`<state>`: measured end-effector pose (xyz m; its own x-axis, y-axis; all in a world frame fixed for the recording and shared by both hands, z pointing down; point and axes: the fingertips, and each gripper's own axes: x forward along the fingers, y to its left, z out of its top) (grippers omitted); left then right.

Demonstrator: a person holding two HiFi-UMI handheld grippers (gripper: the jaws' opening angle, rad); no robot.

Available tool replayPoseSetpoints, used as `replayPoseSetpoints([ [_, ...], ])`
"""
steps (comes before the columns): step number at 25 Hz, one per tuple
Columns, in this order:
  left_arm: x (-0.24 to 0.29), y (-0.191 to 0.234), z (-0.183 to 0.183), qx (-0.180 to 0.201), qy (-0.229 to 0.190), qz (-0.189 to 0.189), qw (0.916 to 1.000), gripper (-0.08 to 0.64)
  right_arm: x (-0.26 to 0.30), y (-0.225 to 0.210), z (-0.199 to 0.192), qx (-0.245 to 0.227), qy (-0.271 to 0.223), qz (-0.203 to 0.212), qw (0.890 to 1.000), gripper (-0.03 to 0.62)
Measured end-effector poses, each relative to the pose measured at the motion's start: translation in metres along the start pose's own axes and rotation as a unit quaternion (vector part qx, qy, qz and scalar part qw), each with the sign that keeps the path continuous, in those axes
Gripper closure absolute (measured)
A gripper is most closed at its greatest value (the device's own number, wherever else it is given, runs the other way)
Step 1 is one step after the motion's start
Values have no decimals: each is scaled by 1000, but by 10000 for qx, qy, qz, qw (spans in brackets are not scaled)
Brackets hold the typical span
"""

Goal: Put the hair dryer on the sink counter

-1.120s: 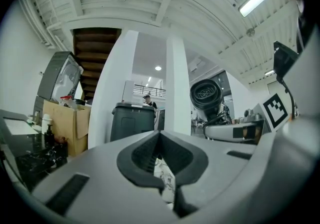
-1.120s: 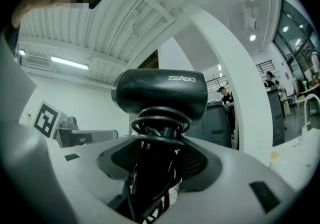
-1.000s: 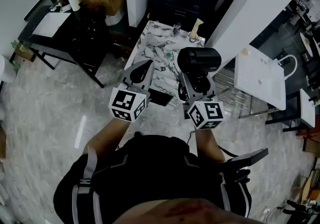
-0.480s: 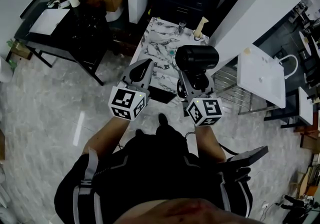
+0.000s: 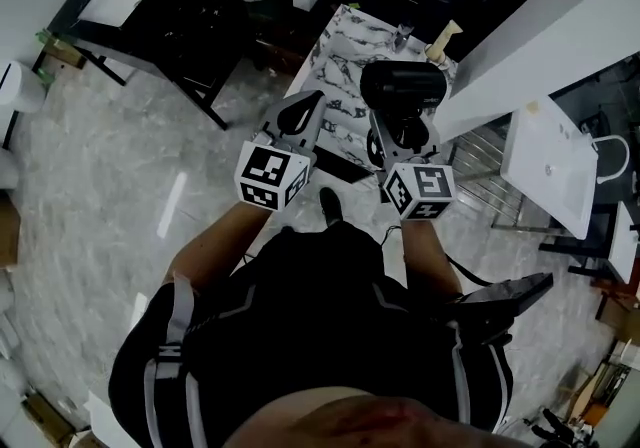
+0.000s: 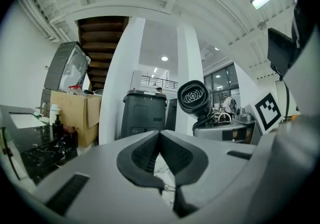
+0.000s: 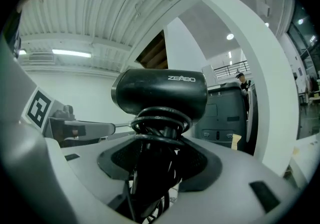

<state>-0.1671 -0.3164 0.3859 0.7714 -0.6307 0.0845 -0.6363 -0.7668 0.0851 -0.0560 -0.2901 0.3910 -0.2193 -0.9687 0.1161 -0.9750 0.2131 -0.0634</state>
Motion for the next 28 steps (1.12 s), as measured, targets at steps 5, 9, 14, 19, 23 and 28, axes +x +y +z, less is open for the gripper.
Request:
replayPoseSetpoints([
  [5,26,14,-19,-132,174,167,9996,554,34,-20,-28,36,361,200,9991,350],
  [9,47,24,-35,-238,364,331,9985,555,57,-33,-49,-64,598,416,9973,350],
  [14,71,35,-50,-227,555,530,9968,554,87,-48,-73,-153,864,675,9939,350],
  [19,93,45,-68,-424,712,640,9945,554,115,-60,-98,-249,1145,911,9889,350],
  [23,105,53,-85,-438,903,774,9919,555,136,-69,-119,-308,1356,1061,9846,351],
  [28,120,56,-107,-463,1150,796,9891,555,155,-78,-153,-320,1651,1207,9783,351],
])
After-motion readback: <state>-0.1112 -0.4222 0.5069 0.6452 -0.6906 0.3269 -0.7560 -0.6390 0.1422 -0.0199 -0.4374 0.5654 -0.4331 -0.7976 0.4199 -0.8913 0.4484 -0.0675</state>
